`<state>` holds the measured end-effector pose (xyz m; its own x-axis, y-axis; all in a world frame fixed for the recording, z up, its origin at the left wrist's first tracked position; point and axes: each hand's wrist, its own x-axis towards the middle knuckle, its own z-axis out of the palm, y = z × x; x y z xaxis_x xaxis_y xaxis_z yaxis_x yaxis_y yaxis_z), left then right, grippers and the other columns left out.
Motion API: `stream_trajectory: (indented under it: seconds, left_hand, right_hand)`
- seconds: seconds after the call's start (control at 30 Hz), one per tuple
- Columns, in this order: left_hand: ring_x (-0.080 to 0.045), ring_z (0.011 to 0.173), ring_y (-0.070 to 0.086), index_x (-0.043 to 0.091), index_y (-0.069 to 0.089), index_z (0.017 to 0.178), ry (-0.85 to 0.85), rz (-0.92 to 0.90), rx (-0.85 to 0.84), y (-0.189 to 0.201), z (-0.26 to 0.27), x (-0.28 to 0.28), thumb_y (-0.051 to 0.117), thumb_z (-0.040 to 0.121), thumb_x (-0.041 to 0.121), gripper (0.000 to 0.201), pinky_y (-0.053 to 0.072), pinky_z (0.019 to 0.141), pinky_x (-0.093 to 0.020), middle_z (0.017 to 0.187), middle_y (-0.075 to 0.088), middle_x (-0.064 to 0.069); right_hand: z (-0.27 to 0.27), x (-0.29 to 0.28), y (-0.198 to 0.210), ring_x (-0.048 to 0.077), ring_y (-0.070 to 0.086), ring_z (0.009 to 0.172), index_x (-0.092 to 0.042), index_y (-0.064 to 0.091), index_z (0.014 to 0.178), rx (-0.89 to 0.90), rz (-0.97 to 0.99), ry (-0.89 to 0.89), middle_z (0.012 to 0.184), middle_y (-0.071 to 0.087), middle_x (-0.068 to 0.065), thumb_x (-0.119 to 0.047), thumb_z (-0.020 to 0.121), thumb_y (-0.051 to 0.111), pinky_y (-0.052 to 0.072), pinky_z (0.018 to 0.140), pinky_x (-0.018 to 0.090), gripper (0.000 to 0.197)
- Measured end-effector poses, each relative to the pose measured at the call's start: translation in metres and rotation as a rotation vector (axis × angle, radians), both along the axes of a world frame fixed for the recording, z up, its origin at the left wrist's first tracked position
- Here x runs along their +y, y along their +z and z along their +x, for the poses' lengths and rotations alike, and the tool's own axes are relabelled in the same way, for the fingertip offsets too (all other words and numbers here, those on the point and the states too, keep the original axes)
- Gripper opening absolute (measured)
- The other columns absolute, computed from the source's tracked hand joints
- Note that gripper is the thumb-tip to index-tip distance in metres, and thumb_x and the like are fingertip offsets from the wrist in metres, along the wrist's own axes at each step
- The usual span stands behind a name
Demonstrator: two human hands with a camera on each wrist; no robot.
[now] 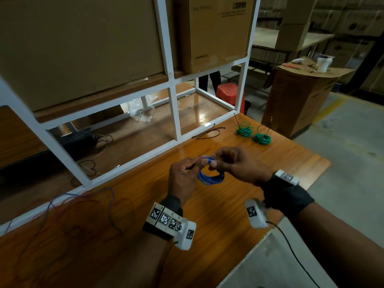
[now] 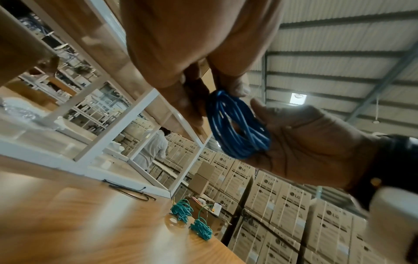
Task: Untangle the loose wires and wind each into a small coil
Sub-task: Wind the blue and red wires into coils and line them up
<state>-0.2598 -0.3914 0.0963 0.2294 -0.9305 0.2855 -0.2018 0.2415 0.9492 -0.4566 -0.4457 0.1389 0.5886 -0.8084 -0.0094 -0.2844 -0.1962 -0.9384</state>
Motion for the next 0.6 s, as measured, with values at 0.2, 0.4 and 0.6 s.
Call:
stream_trajectory:
  seconds: [0.2,0.4,0.6]
  left_hand:
    - [-0.017,0.09,0.074,0.016,0.078,0.106,0.118,0.117,0.248,-0.004,-0.018,0.008,0.072,0.089,0.031,0.024,0.061,0.079,-0.037,0.092,0.078,0.0]
    - [-0.03,0.092,0.074,0.019,0.08,0.101,0.139,0.236,0.274,-0.002,-0.041,-0.002,0.073,0.089,0.033,0.02,0.06,0.082,-0.056,0.091,0.078,-0.007]
    - [-0.019,0.091,0.074,0.017,0.079,0.095,0.246,0.349,0.165,0.019,-0.046,-0.02,0.058,0.096,0.049,0.039,0.062,0.074,-0.034,0.094,0.078,-0.002]
  right_hand:
    - [0.005,0.015,-0.03,0.007,0.075,0.094,-0.01,0.071,0.128,-0.148,-0.214,-0.172,0.108,0.077,-0.003,-0.015,0.096,0.073,0.061,0.076,0.024,0.033]
    - [-0.017,-0.018,-0.042,0.01,0.076,0.077,-0.014,0.076,0.121,-0.104,-0.204,-0.161,0.09,0.079,-0.001,-0.019,0.096,0.073,0.064,0.068,0.035,0.026]
    - [-0.028,-0.056,-0.039,0.003,0.074,0.074,-0.013,0.078,0.118,-0.026,-0.23,-0.009,0.084,0.078,-0.004,-0.017,0.097,0.072,0.064,0.065,0.029,0.022]
